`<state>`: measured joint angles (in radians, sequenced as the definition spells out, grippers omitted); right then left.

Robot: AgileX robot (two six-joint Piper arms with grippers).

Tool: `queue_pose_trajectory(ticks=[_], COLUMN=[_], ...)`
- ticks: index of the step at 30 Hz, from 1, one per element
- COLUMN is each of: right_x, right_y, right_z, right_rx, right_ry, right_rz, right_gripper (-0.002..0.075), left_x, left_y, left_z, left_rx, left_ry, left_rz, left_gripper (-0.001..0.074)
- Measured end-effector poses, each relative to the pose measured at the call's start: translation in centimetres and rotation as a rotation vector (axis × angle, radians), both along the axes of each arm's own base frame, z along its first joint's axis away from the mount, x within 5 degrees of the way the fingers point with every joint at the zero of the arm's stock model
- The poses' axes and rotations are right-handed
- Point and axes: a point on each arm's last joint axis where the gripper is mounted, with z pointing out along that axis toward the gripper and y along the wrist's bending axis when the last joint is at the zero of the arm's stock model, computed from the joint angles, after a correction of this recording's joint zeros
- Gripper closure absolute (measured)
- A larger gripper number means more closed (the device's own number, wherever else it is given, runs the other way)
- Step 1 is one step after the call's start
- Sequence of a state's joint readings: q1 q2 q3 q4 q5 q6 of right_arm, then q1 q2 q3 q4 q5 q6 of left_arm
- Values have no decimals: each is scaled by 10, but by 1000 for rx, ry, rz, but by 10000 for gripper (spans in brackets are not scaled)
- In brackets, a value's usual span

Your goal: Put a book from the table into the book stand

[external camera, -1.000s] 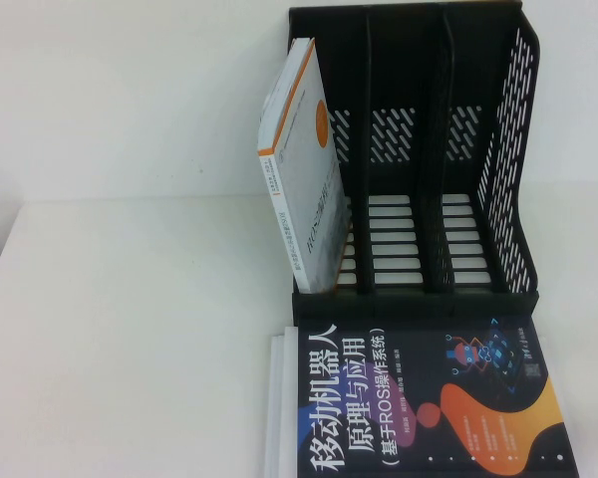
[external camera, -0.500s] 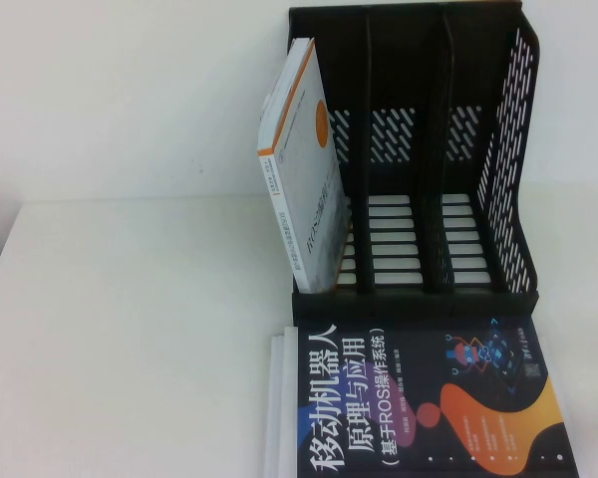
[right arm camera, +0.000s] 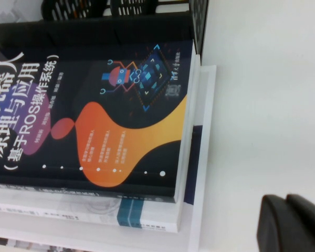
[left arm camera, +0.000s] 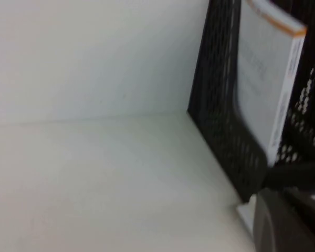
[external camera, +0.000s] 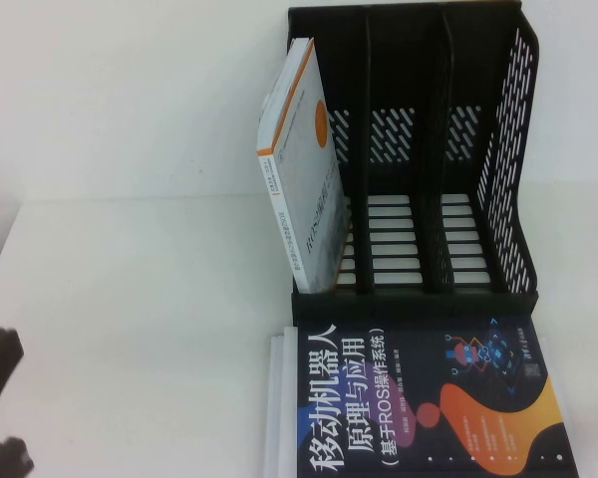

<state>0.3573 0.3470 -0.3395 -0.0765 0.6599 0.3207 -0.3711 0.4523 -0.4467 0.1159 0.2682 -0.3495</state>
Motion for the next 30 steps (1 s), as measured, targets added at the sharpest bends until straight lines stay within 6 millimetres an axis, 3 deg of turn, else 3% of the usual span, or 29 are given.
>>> queue_pose_trajectory(ticks=[5,9,17,22,26,30], right_x=[0,0,0,0,0,0], right_y=[0,0,0,0,0,0], right_z=[0,0,0,0,0,0], right_rx=[0,0,0,0,0,0], right_ry=[0,0,0,0,0,0], right_rz=[0,0,0,0,0,0], right_gripper=[727,727,727,727,727,727], left_x=[-1,-2,1,-10,-22,-33], left_y=[3,7,14,24,27,30], left_z=[-20,-25,-24,-28,-50,-85], left_rx=[65,10,-59,88,98,89], left_ry=[112,183,115,-4,-55,-67], left_rz=[23,82,174,203,225,263], left_gripper=[737,737,737,737,737,737])
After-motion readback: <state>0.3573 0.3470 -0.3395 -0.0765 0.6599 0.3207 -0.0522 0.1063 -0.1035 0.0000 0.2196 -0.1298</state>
